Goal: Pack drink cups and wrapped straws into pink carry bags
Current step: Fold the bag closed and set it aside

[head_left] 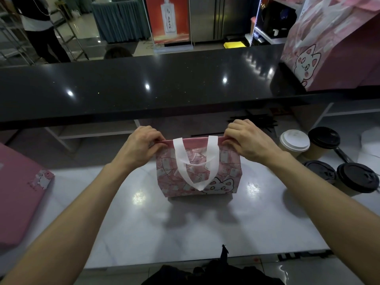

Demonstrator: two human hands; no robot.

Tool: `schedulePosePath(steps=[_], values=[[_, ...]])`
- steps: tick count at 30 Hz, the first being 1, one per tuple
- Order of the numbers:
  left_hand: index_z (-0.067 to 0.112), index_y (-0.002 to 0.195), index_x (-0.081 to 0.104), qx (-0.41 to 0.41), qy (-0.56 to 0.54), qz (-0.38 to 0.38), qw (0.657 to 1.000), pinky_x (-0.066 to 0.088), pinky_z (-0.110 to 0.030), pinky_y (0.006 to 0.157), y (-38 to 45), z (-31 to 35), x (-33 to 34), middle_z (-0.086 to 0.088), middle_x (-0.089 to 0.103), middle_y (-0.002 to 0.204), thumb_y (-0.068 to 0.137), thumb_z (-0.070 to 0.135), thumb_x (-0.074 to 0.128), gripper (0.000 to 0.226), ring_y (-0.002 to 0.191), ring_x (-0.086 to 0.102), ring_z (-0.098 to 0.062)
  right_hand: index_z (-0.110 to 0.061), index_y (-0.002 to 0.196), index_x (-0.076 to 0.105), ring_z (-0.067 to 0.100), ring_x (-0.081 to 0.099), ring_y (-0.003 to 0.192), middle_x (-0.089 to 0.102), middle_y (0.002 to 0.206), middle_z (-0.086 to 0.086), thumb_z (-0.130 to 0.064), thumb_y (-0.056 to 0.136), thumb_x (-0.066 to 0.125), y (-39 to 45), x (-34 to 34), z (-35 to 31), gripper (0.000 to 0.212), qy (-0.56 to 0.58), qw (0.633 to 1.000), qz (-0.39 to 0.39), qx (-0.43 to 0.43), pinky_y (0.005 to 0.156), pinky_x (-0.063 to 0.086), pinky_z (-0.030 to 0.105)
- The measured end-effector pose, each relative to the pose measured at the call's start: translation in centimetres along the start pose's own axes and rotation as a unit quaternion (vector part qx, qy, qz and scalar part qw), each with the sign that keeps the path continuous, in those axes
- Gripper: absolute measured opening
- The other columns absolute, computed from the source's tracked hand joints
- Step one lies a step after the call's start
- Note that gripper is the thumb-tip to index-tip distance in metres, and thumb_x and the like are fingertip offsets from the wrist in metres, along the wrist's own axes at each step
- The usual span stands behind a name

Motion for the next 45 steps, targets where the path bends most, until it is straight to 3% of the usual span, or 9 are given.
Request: schedulePosePath(steps=[7,14,18,25,32,36,40,42,45], values=[[0.009,0.095,0.083,-0.015,0.008,-0.006,1.000,0.059,-0.034,0.070,-0.7,0.1,0.1,-0.003,0.073,0.087,0.089,0.023,0.088,0.015,0.079,0.057,-0.015,-0.001,0.095,0.071,0.029,0.061,0.085,0.063,0.093,0.011,-0.022,0.100,0.074,-1.3,1.0,0.0,0.021,-0.011,1.000,0.011,0.008,0.074,0.058,0.047],[0.042,0.104,0.078,-0.046,-0.021,-0.128,0.991,0.051,-0.021,0.072,1.0,0.7,-2.2,0.031,0.064,0.094,0.088,0.089,0.053,0.056,0.092,0.063,0.004,-0.023,0.097,0.079,0.010,0.061,0.088,0.062,0.099,-0.012,-0.075,0.101,0.035,0.6,-2.8,1.2,0.068,0.083,0.991,-0.026,0.106,0.080,0.056,0.041],[0.040,0.117,0.076,-0.027,-0.045,-0.125,0.991,0.051,-0.018,0.077,3.8,4.5,-2.6,0.029,0.065,0.103,0.083,0.098,0.047,0.073,0.097,0.063,0.007,-0.031,0.121,0.076,0.006,0.061,0.105,0.064,0.115,-0.018,-0.090,0.086,0.054,4.0,-2.5,-2.4,0.072,0.063,0.992,-0.090,0.059,0.089,0.055,0.031],[0.030,0.099,0.078,0.012,0.042,-0.158,0.986,0.058,-0.034,0.077,5.2,8.7,1.2,0.019,0.059,0.088,0.091,0.046,0.082,0.018,0.091,0.065,-0.011,-0.024,0.093,0.073,0.020,0.064,0.095,0.058,0.092,-0.012,-0.039,0.094,0.076,6.1,0.7,-5.9,0.015,-0.005,0.986,-0.167,0.023,0.086,0.054,0.042],[0.021,0.102,0.075,0.070,0.060,-0.124,0.988,0.058,-0.041,0.078,4.3,9.0,1.9,0.011,0.058,0.093,0.100,0.035,0.069,0.015,0.093,0.060,-0.015,-0.019,0.092,0.077,0.020,0.060,0.095,0.061,0.088,-0.009,-0.023,0.100,0.063,5.3,1.6,-6.3,0.016,-0.038,0.993,-0.112,-0.024,0.092,0.041,0.038],[0.023,0.104,0.075,0.075,0.058,-0.135,0.986,0.060,-0.040,0.080,4.1,8.5,2.5,0.013,0.058,0.095,0.100,0.037,0.072,0.015,0.093,0.059,-0.011,-0.024,0.101,0.078,0.015,0.061,0.101,0.063,0.095,-0.012,-0.046,0.102,0.065,4.9,2.0,-5.6,0.025,-0.020,0.993,-0.114,-0.024,0.095,0.044,0.037],[0.034,0.133,0.064,-0.019,-0.061,-0.144,0.987,0.054,-0.020,0.086,3.6,5.6,1.1,0.020,0.057,0.116,0.088,0.077,0.067,0.062,0.105,0.061,-0.001,-0.032,0.132,0.069,0.000,0.060,0.109,0.063,0.122,-0.021,-0.094,0.087,0.045,2.8,-0.5,-1.4,0.080,0.123,0.986,-0.046,0.101,0.089,0.046,0.018],[0.036,0.145,0.058,-0.057,-0.113,-0.155,0.980,0.052,-0.017,0.091,2.6,3.7,0.0,0.020,0.057,0.125,0.087,0.086,0.062,0.077,0.113,0.060,0.002,-0.032,0.127,0.071,0.000,0.061,0.105,0.061,0.120,-0.021,-0.092,0.087,0.049,1.0,-0.7,0.8,0.076,0.133,0.982,-0.042,0.130,0.085,0.047,0.017],[0.036,0.129,0.071,-0.051,-0.082,-0.183,0.978,0.057,-0.022,0.089,1.5,1.7,-0.4,0.021,0.062,0.119,0.090,0.068,0.074,0.050,0.108,0.064,-0.001,-0.035,0.118,0.073,0.003,0.062,0.102,0.057,0.114,-0.023,-0.068,0.088,0.075,-1.1,0.7,2.6,0.044,0.121,0.974,-0.097,0.164,0.079,0.046,0.016]])
Point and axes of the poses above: each hand's wrist, its own y-axis towards the middle knuckle, its own x-axis out of the palm, z = x × y, the point moved 8 cm from there along y, towards the middle knuckle
